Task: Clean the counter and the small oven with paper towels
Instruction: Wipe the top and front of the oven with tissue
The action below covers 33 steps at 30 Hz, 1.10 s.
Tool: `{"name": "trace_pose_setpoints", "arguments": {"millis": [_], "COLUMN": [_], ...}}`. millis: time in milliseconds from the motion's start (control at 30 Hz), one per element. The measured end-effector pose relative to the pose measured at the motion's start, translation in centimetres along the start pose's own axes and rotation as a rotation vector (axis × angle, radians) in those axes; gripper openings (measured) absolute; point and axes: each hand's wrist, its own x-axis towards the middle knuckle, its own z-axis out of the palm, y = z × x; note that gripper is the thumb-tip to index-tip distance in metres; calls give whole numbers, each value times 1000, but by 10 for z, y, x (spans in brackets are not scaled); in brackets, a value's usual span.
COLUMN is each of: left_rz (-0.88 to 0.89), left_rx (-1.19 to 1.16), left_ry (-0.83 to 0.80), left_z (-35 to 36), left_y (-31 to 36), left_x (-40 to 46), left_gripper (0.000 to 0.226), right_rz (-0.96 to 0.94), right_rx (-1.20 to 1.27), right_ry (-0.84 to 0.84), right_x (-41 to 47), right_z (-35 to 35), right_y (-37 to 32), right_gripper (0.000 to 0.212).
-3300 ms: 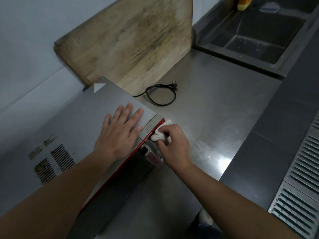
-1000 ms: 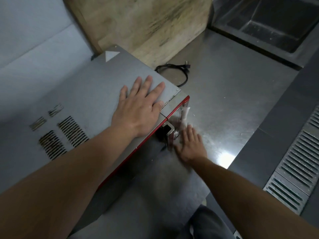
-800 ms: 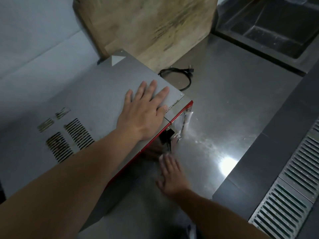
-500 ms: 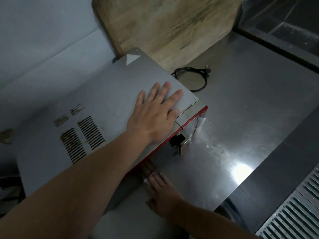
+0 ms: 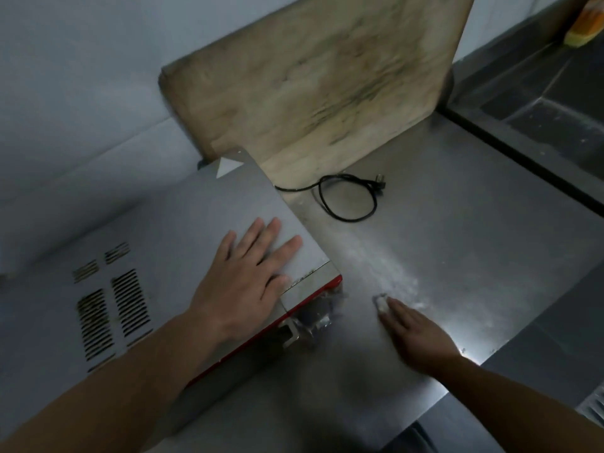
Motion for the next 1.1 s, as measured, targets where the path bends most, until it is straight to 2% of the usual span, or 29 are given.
{"name": "trace_pose_setpoints", "arguments": {"millis": [67,133,200,300,433,533,667,767,967,1100], "left_rz": [-89,-252,-388,-451,-457,-572,-620,-616,-615,-618], "left_rx": [-23,-105,-156,-118,-34,-130,-103,-108,-118,-134], "left_ry": [-23,-39,-56,-37,-43,-11,41,48,82,79], "left_z": [-1,-2,-4,-5,-9,-13,-10,-10,-9,-9], "left_y": [4,12,25,40,28,13,8,9,7,7], "left_x": [2,14,30,43,50,72,85,83,83,83], "left_gripper": [63,66,69,73,74,71,72,68,62,60], "right_rz": [114,290,395,351,249,129,11,11,-34,-15], "right_rx": [95,247,418,660,1051,1252,1371,1336,1268,1285], "right_ry": [-43,18,117,225,307,301,186,163,94,38], "right_x": [21,51,82,117,138,130,111,91,57,78], "right_z": [-19,-44,-72,-111,-163,-199,-215,-209,-199,-199], "right_y": [20,24,19,-7,-58,-98,-134,-146,-133,-130], "right_gripper": [67,52,48,39,32,30,32,39,47,56]}}
